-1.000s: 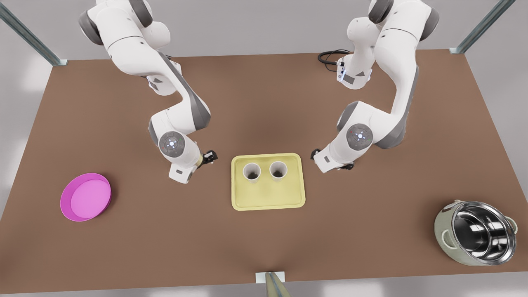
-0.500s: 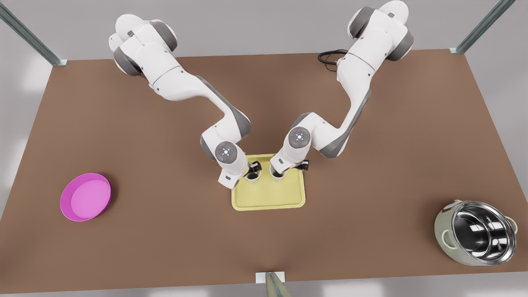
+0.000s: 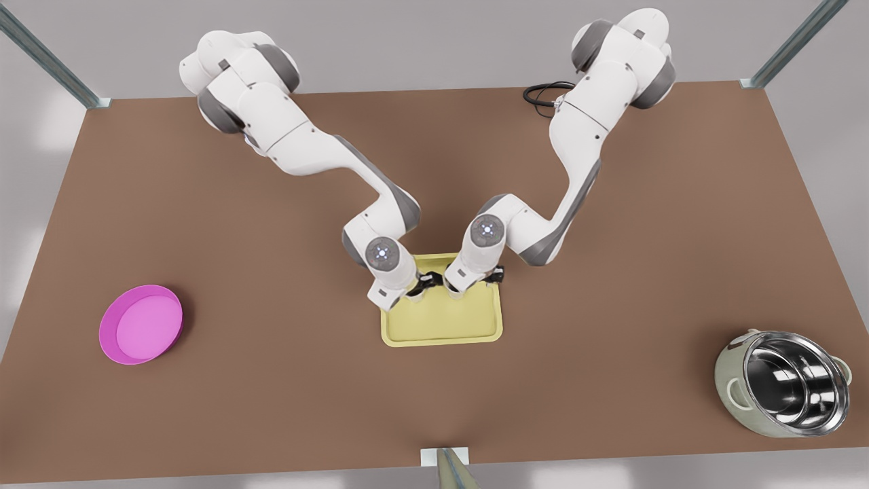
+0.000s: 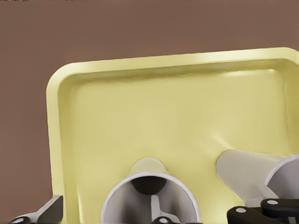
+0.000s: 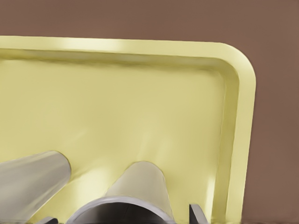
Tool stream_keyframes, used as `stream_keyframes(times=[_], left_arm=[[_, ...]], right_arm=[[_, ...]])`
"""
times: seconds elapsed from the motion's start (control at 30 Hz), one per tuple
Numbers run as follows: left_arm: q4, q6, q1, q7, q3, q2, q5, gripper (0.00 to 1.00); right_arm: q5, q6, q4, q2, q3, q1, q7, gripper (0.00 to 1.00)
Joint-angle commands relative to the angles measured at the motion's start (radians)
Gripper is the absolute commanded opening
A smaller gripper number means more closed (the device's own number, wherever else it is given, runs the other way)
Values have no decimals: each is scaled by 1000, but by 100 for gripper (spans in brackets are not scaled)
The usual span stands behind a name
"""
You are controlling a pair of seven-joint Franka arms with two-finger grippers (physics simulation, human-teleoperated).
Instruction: Use the left arm to pick up the white IKEA cup from the tray and place it on the middle-left position; use the right arm to pick up the white IKEA cup from the tray and place it on the middle-right position
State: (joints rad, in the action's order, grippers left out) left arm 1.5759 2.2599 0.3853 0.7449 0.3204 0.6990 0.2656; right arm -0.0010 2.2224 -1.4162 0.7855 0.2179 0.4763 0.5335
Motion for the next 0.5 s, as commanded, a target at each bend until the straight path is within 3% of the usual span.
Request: stream_keyframes(times=[0.0, 0.1, 0.2, 0.27, 0.37, 0.47], left_arm=[[-4, 39, 1, 194, 0, 2, 14, 66], [-10, 52, 3, 194, 0, 8, 12, 40], [-13, 73, 3, 194, 0, 33, 15, 38], [-16, 79, 1, 194, 0, 43, 20, 30], [-22, 79, -6, 192, -1, 39, 15, 10], [-30, 64, -19, 188, -3, 33, 17, 6]], right_arm=[[-1, -1, -24, -22, 0, -7, 103, 100], [-1, -21, -53, -35, 0, -13, 77, 100], [-1, -20, -58, -43, 1, -19, 74, 100], [-1, -17, -52, -48, 3, -18, 75, 100], [-1, -10, -41, -48, 3, -18, 75, 100], [4, -10, -43, -48, 3, -15, 82, 100]])
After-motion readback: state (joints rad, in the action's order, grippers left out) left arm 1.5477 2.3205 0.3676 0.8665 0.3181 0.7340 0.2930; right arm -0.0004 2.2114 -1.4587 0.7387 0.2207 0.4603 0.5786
